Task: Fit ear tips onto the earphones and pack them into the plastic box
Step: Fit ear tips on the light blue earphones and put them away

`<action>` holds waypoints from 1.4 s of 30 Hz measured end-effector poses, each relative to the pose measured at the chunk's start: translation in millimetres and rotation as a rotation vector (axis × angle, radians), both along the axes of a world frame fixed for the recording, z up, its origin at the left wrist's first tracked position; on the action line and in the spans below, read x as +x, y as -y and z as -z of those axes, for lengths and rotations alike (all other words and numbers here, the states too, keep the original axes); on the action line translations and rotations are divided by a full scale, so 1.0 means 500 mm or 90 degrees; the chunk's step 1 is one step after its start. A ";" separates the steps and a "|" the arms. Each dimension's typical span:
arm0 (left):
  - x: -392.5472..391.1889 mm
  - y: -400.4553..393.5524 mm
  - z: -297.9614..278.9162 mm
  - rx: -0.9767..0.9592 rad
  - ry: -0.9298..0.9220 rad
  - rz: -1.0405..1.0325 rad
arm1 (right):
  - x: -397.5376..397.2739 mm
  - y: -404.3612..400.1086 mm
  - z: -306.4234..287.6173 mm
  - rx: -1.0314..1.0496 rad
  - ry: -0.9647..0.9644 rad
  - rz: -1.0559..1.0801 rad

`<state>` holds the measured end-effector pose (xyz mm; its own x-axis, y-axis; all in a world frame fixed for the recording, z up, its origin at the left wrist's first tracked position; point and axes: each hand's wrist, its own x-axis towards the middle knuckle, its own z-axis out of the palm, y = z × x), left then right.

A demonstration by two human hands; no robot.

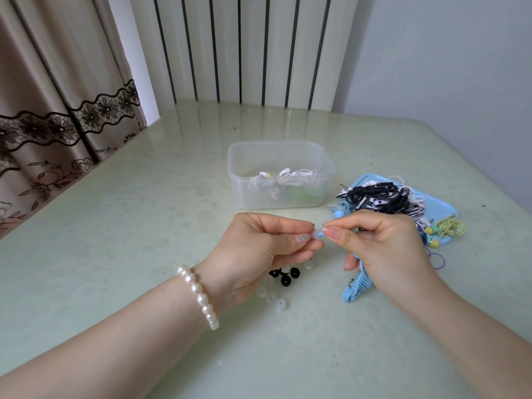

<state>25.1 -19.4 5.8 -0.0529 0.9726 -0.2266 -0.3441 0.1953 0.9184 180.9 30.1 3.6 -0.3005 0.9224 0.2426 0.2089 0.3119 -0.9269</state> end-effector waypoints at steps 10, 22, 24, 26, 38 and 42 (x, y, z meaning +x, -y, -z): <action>0.001 0.002 -0.001 -0.004 0.001 0.005 | -0.003 -0.001 0.005 0.012 0.021 0.008; 0.009 0.009 -0.009 -0.005 0.052 0.031 | -0.008 0.003 0.008 0.068 -0.007 0.061; 0.009 0.009 -0.012 0.004 0.060 0.029 | -0.005 0.000 0.005 0.044 -0.029 0.061; 0.006 0.006 -0.012 0.017 0.052 0.016 | 0.000 -0.004 0.000 -0.026 -0.064 0.053; 0.005 -0.001 0.002 0.058 0.022 0.024 | -0.006 0.010 -0.007 -0.170 -0.132 -0.092; -0.001 -0.006 0.003 0.048 0.044 -0.001 | 0.000 0.009 -0.019 -0.151 -0.096 -0.112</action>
